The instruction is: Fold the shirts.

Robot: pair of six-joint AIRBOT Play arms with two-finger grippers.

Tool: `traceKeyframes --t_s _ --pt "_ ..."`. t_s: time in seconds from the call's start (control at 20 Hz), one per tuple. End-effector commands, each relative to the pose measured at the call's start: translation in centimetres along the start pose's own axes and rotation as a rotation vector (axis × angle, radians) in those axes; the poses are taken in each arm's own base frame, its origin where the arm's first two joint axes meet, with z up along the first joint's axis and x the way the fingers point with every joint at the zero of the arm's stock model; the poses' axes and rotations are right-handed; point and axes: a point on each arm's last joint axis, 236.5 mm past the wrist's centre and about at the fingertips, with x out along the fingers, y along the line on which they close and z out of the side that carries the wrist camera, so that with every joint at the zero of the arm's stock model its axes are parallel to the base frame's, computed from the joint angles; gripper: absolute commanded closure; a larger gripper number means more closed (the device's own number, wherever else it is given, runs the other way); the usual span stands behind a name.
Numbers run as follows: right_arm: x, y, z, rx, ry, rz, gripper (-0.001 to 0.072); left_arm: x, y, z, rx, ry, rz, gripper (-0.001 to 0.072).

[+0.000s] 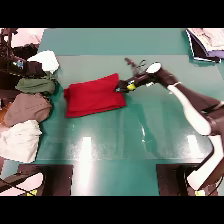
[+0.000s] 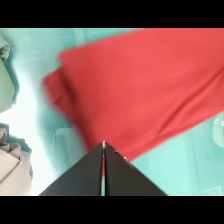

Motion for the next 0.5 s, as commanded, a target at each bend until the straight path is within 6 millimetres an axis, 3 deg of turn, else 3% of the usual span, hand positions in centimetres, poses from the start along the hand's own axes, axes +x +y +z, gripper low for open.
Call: traceKeyframes --t_s 0.0,0.1,0.25,0.35,0.45 --pt "-9.1 -5.9 1.5 0.077 -0.174 -0.145 0.0698 0.0 -0.1 -0.3 0.000 0.014 -0.003 0.0685" --pt "-16.3 -10.3 0.9 0.150 -0.295 -0.253 0.0698 0.0 -0.1 -0.3 0.000 0.014 -0.003 0.0685" --pt "-27.4 -16.4 -2.2 0.289 -0.487 -0.409 0.0698 0.0 -0.1 -0.3 -0.004 0.014 -0.004 0.0684" --pt "-34.7 -20.2 -5.9 0.407 -0.631 -0.517 0.0698 0.0 -0.3 -0.4 -0.010 0.015 -0.012 0.0685" --pt "-40.6 -23.1 -10.3 0.532 -0.761 -0.602 0.0698 0.0 -0.8 -0.5 -0.014 0.023 -0.033 0.0685"
